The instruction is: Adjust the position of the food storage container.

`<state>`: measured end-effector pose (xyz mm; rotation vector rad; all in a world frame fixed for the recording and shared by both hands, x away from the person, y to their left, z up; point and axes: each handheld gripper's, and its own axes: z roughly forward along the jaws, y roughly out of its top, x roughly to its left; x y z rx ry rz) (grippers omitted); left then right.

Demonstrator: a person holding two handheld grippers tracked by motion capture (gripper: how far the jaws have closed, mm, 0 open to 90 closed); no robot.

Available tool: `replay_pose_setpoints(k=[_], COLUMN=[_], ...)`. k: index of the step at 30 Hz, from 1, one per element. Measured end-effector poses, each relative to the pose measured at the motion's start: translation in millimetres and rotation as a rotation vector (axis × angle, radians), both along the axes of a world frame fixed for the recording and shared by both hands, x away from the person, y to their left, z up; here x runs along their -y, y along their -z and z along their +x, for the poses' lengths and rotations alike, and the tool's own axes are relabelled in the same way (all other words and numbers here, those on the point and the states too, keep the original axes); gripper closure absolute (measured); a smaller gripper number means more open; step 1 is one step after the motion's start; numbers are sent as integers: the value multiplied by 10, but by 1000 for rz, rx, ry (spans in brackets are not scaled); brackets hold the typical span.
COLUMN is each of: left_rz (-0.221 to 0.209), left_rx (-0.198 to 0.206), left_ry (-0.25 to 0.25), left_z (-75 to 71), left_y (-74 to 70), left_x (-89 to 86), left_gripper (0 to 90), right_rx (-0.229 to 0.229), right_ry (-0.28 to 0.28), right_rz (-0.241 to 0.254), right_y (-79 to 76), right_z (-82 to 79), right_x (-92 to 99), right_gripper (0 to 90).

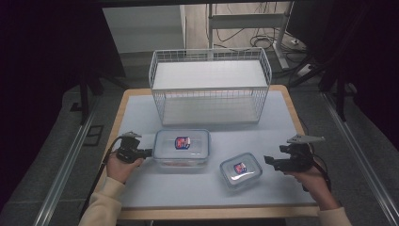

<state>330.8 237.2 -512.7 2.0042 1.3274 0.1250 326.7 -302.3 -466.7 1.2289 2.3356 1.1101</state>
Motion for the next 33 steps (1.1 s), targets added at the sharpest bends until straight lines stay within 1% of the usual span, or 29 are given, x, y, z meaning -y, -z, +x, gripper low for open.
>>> replay_pose_setpoints(k=[3,4,5,8,10,15,18,22,25,30,33], left_rz=[1,4,4,2,25,8,0,0,1,-9,-7], left_rx=[3,3,3,-4,1,-7,-8,-7,-7,-2,1], left_ry=[4,14,14,17,14,23,27,38,46,45,46], left_z=[3,10,10,35,72,119,138,155,159,163,168], left_y=[-5,-10,-10,-17,-34,-36,-34,-38,-39,-31,-30], left_x=[72,120,120,207,303,416,461,520,537,556,568], left_gripper=[900,900,899,900,900,900,899,899,899,899,899], right_rx=[1,1,1,0,-1,-4,-5,-5,-6,-3,-3], right_ry=[-1,-1,-1,-3,-5,-8,-8,-10,-8,-5,-7], right_rz=[0,1,1,1,0,-1,-1,-5,-3,1,1], right_y=[0,0,0,0,2,3,6,11,8,11,12], right_z=[0,-1,-1,-3,-3,-7,-6,-4,-6,-1,1], right_x=[-1,-4,-4,-11,-19,-25,-25,-28,-29,-37,-50], right_gripper=[175,175,175,175,175,175,175,175,175,175,175])
